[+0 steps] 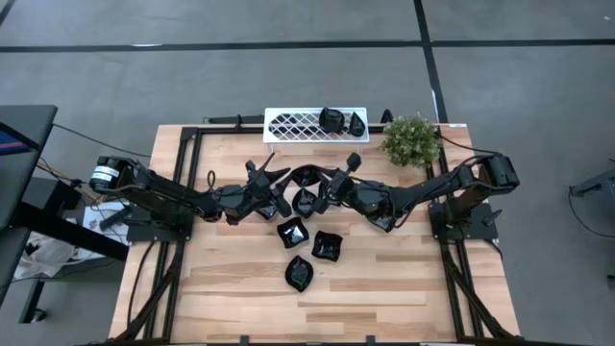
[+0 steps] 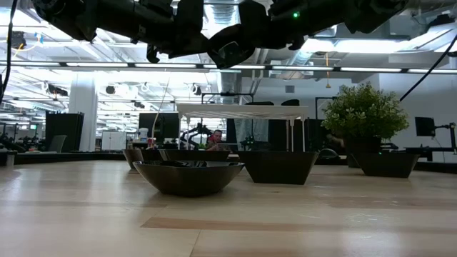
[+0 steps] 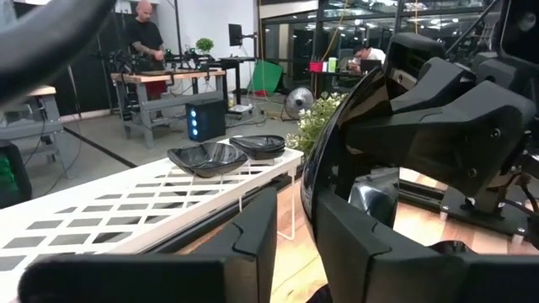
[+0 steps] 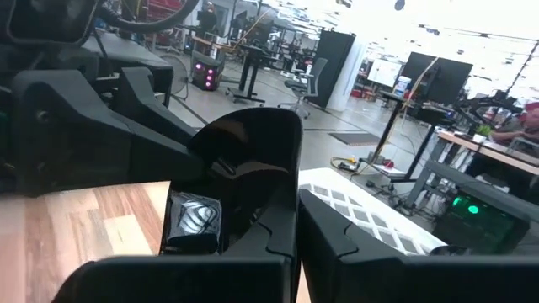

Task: Pick & Place Mini shaped plates
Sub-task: Stack the leaf shaped plate on top of the leaf shaped plate on the shelf

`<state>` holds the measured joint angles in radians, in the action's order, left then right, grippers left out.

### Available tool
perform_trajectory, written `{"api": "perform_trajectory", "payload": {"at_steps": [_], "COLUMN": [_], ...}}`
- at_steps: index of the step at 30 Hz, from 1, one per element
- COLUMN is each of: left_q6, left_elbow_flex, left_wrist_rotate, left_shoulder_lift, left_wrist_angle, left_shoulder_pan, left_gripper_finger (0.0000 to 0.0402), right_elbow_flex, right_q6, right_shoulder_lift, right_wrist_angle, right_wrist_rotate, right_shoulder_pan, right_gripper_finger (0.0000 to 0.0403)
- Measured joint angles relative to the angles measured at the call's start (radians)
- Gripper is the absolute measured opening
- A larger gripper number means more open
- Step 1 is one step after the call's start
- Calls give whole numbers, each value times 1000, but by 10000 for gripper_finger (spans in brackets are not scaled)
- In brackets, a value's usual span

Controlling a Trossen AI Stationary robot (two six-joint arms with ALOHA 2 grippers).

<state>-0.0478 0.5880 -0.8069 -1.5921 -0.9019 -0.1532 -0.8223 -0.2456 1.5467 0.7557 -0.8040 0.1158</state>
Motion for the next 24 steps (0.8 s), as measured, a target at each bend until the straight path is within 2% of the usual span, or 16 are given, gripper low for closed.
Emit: {"api": "perform_trajectory", "payload": {"at_steps": [6,11,20,22,24], "left_q6": [-22,-20,100,113,116], "left_elbow_flex": [0,0,-10,-37,-75], "left_wrist_rotate": [-1,-1,-2,29,81], "left_shoulder_lift": [0,32,237,287,335], "left_wrist_angle": [3,41,376,405,410], "left_shoulder_pan": [0,0,0,0,0], "left_gripper_finger": [97,102,102,102,102], "right_elbow_flex": [0,-1,-1,-1,-1], "right_q6": [-23,-26,7,43,98], "right_shoulder_lift": [-8,-32,-167,-219,-274], "right_wrist_angle": [-27,-56,-243,-335,-416], "right_wrist_rotate": [-15,-115,-112,-102,-41], "right_shoulder_pan": [-1,0,-28,-55,-96], "right_gripper_finger": [1,1,1,1,1]}}
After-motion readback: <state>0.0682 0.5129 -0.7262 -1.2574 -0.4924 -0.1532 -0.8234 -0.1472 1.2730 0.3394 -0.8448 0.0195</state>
